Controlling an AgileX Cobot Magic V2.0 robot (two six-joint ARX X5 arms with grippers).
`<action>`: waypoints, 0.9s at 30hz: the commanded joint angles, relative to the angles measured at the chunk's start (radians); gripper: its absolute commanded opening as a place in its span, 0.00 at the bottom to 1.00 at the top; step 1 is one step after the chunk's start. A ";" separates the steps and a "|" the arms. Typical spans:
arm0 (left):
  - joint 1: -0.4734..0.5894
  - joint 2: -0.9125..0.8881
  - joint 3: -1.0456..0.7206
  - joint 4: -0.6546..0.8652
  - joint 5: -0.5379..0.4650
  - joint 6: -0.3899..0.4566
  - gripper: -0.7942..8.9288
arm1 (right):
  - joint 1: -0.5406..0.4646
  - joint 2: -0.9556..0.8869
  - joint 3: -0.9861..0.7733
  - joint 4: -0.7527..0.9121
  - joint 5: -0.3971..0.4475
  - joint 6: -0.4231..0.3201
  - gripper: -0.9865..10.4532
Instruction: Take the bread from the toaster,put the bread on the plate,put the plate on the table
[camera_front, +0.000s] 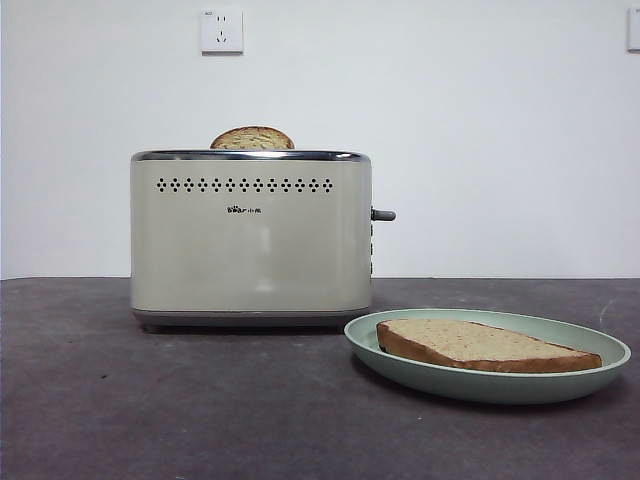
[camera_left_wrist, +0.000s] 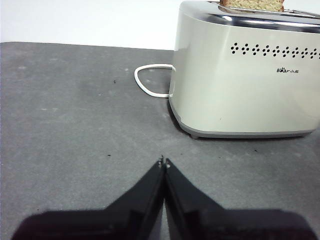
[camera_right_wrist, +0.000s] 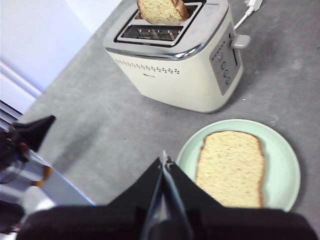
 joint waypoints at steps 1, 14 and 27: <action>0.003 -0.002 -0.013 0.004 -0.004 0.001 0.08 | 0.001 0.048 -0.008 0.032 0.036 -0.106 0.09; 0.003 -0.002 -0.013 0.004 -0.004 0.001 0.08 | -0.009 -0.098 -0.664 0.859 0.397 0.037 0.09; 0.003 -0.002 -0.013 0.004 -0.004 0.001 0.08 | -0.082 -0.523 -1.065 0.984 0.541 0.086 0.09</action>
